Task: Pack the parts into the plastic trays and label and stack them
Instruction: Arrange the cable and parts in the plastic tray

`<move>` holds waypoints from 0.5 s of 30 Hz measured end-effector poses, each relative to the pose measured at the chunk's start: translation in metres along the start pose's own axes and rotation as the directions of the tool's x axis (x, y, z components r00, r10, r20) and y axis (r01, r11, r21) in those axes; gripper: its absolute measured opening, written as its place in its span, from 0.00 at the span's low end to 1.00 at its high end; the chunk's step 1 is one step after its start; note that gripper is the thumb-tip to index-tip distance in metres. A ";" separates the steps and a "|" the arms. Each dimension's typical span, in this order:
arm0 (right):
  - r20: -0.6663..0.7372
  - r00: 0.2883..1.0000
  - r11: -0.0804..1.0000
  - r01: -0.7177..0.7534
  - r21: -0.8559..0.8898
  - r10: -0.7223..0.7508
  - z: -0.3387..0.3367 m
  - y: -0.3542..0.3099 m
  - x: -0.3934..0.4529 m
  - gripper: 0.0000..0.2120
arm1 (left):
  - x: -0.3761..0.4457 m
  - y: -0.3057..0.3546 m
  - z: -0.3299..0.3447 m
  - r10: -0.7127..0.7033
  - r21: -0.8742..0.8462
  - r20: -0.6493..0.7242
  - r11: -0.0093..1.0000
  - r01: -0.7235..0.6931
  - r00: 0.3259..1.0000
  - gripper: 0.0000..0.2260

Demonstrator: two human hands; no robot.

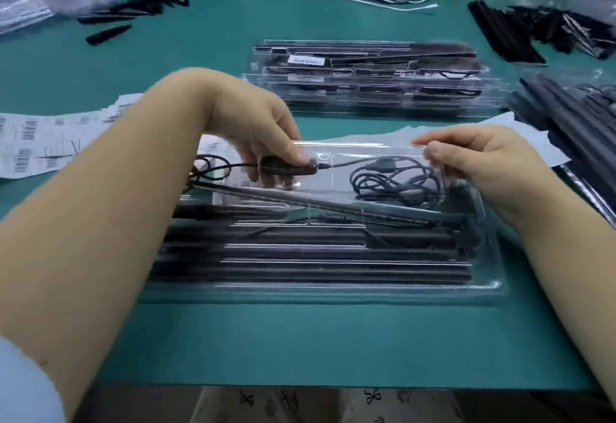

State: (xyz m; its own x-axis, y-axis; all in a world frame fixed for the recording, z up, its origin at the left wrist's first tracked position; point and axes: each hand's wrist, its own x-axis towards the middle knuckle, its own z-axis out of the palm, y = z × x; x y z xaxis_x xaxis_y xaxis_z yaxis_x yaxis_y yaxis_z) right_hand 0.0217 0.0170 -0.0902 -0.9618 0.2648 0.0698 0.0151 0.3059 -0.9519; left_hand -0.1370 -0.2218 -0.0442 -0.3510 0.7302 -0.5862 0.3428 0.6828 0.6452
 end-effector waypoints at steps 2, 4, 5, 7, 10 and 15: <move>-0.013 1.000 1.000 0.000 -0.027 0.000 0.000 0.000 0.001 0.13 | 0.007 -0.003 -0.004 -0.008 -0.046 0.069 0.999 0.011 0.998 0.14; -0.006 1.000 0.998 -0.013 -0.055 0.013 0.001 0.001 0.002 0.13 | 0.013 -0.006 -0.004 -0.025 -0.079 0.123 0.996 0.035 0.992 0.12; -0.004 1.000 0.998 -0.022 -0.065 0.022 0.000 0.002 0.003 0.12 | 0.016 -0.008 -0.003 -0.030 -0.099 0.142 0.994 0.044 0.989 0.12; -0.012 0.999 0.994 -0.048 -0.103 0.047 -0.001 0.005 0.005 0.11 | 0.020 -0.011 -0.002 -0.027 -0.125 0.162 0.991 0.048 0.986 0.09; -0.026 0.998 0.987 -0.063 -0.149 0.060 -0.003 0.008 0.007 0.12 | 0.024 -0.013 -0.001 -0.029 -0.103 0.179 0.994 0.048 0.983 0.08; -0.021 0.996 0.984 -0.084 -0.156 0.081 -0.003 0.009 0.007 0.12 | 0.022 -0.009 0.002 -0.039 -0.153 0.176 0.986 0.066 0.984 0.07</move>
State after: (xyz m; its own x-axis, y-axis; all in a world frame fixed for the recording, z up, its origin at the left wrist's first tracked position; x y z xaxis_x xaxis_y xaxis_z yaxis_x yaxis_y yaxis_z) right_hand 0.0156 0.0241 -0.0973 -0.9515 0.3075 -0.0017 0.1379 0.4217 -0.8962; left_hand -0.1464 -0.2117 -0.0636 -0.2052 0.6964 -0.6877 0.1816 0.7175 0.6725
